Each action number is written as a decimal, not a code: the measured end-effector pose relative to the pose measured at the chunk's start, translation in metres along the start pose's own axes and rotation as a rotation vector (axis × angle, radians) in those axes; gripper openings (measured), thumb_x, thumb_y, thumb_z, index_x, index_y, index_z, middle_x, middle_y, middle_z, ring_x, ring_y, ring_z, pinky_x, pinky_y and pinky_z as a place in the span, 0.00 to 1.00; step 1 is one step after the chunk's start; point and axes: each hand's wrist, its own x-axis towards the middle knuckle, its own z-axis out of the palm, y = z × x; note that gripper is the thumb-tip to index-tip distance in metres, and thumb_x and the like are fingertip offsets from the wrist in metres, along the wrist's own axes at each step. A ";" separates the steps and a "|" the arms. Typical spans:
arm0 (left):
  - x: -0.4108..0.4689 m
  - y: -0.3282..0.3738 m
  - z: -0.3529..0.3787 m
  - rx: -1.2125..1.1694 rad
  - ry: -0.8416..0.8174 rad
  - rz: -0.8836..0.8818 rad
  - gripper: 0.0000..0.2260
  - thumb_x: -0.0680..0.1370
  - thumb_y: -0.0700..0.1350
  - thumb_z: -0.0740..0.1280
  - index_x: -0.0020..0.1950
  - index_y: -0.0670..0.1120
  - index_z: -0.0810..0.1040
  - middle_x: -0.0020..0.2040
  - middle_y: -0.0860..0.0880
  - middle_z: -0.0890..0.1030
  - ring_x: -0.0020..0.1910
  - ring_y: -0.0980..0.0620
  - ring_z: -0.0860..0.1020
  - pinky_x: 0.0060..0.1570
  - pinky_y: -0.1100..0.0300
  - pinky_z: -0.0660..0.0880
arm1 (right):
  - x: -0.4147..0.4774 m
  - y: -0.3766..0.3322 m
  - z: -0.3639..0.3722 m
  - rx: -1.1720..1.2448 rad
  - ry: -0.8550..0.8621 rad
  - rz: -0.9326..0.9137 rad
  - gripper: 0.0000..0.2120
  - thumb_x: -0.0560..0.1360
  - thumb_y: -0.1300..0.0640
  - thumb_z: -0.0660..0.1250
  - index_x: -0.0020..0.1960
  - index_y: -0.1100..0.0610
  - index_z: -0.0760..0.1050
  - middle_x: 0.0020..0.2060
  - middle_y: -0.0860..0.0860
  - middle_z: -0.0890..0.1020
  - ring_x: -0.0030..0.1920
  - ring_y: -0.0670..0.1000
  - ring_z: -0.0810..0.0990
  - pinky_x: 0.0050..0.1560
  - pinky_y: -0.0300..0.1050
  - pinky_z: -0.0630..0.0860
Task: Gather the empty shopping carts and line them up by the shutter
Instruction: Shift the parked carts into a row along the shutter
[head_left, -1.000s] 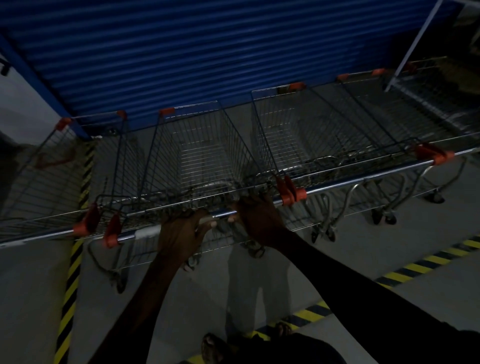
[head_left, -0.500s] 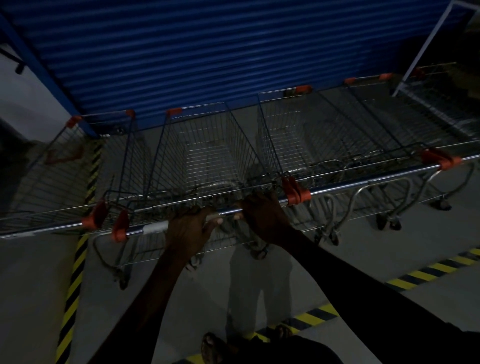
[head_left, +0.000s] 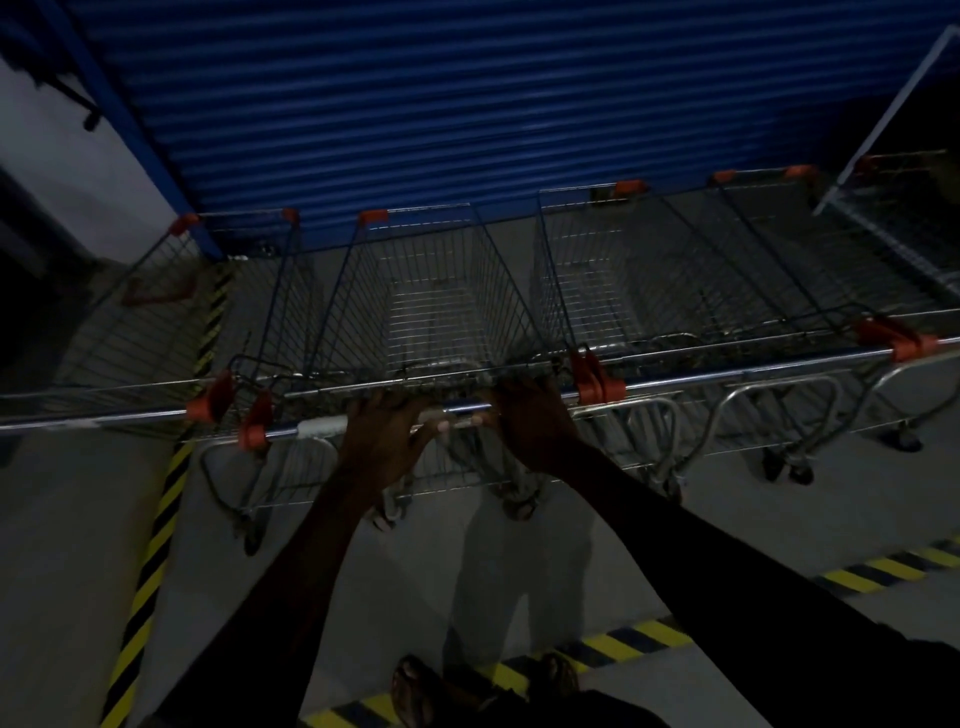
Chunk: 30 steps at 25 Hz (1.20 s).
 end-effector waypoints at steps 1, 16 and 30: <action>-0.003 0.000 0.000 0.016 -0.001 0.004 0.25 0.79 0.67 0.55 0.64 0.55 0.80 0.58 0.49 0.82 0.57 0.41 0.78 0.57 0.45 0.68 | 0.001 0.001 0.001 0.018 0.002 0.009 0.22 0.78 0.44 0.56 0.63 0.51 0.80 0.53 0.55 0.84 0.56 0.63 0.81 0.57 0.62 0.74; -0.119 -0.164 -0.097 -0.113 0.171 -0.201 0.28 0.74 0.47 0.70 0.75 0.49 0.70 0.70 0.42 0.70 0.66 0.36 0.72 0.58 0.40 0.76 | 0.060 -0.219 0.018 0.251 0.205 -0.038 0.26 0.76 0.44 0.66 0.71 0.51 0.74 0.63 0.52 0.78 0.63 0.60 0.75 0.59 0.61 0.72; -0.177 -0.349 -0.121 -0.080 0.096 -0.328 0.36 0.72 0.48 0.77 0.76 0.52 0.66 0.79 0.41 0.61 0.69 0.32 0.71 0.57 0.39 0.78 | 0.164 -0.387 0.071 0.113 0.015 -0.185 0.31 0.77 0.40 0.63 0.78 0.46 0.66 0.76 0.53 0.69 0.75 0.60 0.67 0.70 0.64 0.63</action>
